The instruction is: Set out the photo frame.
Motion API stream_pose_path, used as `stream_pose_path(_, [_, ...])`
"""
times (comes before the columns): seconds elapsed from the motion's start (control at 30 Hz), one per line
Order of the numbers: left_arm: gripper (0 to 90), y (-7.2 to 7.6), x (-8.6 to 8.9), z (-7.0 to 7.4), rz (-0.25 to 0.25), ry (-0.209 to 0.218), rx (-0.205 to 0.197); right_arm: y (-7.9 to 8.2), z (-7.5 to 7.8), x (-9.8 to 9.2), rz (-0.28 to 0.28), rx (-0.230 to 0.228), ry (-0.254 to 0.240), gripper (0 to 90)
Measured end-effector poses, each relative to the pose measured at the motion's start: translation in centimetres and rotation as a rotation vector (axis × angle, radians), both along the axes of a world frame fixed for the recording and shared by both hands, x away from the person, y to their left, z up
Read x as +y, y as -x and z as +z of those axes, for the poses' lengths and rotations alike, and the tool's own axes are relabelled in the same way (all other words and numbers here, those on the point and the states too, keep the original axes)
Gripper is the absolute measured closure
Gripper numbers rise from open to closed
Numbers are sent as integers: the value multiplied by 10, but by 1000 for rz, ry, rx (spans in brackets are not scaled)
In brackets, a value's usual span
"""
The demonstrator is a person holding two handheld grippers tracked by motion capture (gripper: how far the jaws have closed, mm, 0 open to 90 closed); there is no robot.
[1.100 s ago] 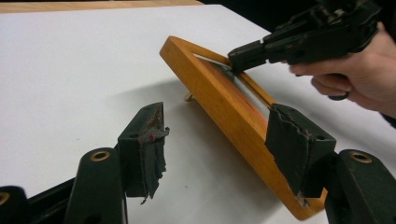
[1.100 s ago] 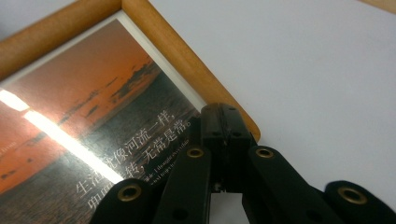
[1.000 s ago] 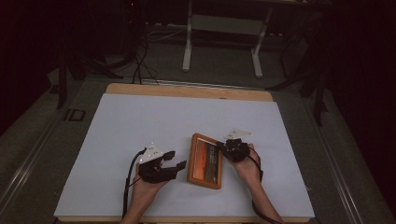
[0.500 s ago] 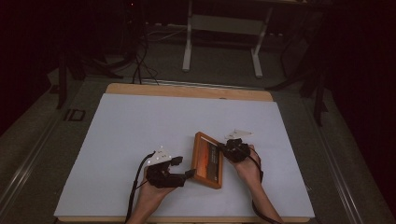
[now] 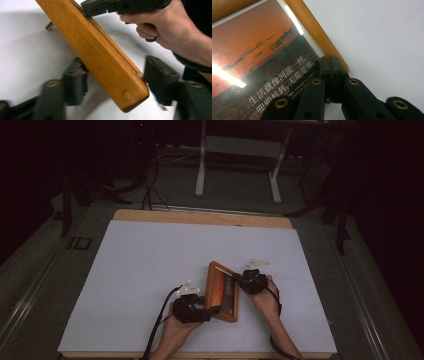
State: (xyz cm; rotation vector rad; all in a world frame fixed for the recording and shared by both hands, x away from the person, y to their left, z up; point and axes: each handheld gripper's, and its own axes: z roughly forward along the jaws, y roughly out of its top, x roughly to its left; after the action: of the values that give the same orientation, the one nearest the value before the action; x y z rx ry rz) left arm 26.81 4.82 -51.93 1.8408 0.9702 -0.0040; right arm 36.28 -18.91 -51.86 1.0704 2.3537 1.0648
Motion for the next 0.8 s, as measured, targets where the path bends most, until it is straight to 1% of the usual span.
stream_pose_path(0.1, [416,-2,-1,-1,1,16,33,0,0,0,2,-3,5,900])
stream_pose_path(0.2, [433,-4,-2,-1,0,20,57,0,0,0,2,-7,7,900])
stream_pose_path(0.23, [440,-4,-2,-1,0,20,57,0,0,0,2,-7,7,900])
stream_pose_path(0.27, [440,-5,-3,-1,-4,9,70,0,0,0,3,-8,7,900])
stream_pose_path(0.3, [448,-5,-4,-2,2,5,74,1,0,0,6,-13,7,900])
stream_pose_path(0.47, [476,-6,-4,-2,16,21,98,2,0,-1,8,-22,5,900])
stream_pose_path(0.5, [484,-6,-4,-3,20,32,107,2,1,-2,6,-24,9,900])
stream_pose_path(0.57, [504,-6,-6,-2,23,35,99,3,2,-5,0,-29,10,900])
stream_pose_path(0.7, [532,-4,-12,3,17,11,66,7,7,-16,0,-36,11,895])
stream_pose_path(0.8, [569,-2,-18,7,18,4,42,14,15,-25,0,-56,10,851])
